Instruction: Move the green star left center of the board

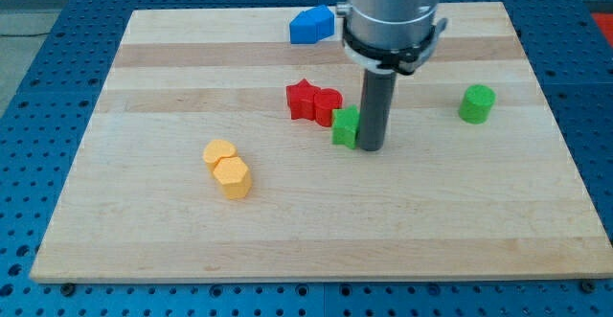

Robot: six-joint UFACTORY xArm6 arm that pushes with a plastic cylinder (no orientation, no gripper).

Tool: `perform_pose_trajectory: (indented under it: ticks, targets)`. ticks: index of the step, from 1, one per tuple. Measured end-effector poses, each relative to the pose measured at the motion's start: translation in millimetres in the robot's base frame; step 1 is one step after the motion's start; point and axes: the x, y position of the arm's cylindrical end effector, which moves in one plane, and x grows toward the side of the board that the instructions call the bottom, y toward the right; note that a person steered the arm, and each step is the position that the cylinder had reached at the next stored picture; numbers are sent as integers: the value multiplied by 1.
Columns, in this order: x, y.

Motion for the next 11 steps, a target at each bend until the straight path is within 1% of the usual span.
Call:
perform_pose_trajectory:
  ticks: [1,2,3,4,5,6,7,9,11]
  targets:
    - [-31,76]
    - [-49,84]
    - [-8,40]
    - [14,1]
    - [1,18]
    - [-25,38]
    - [-29,20]
    - [-25,-22]
    - [5,-33]
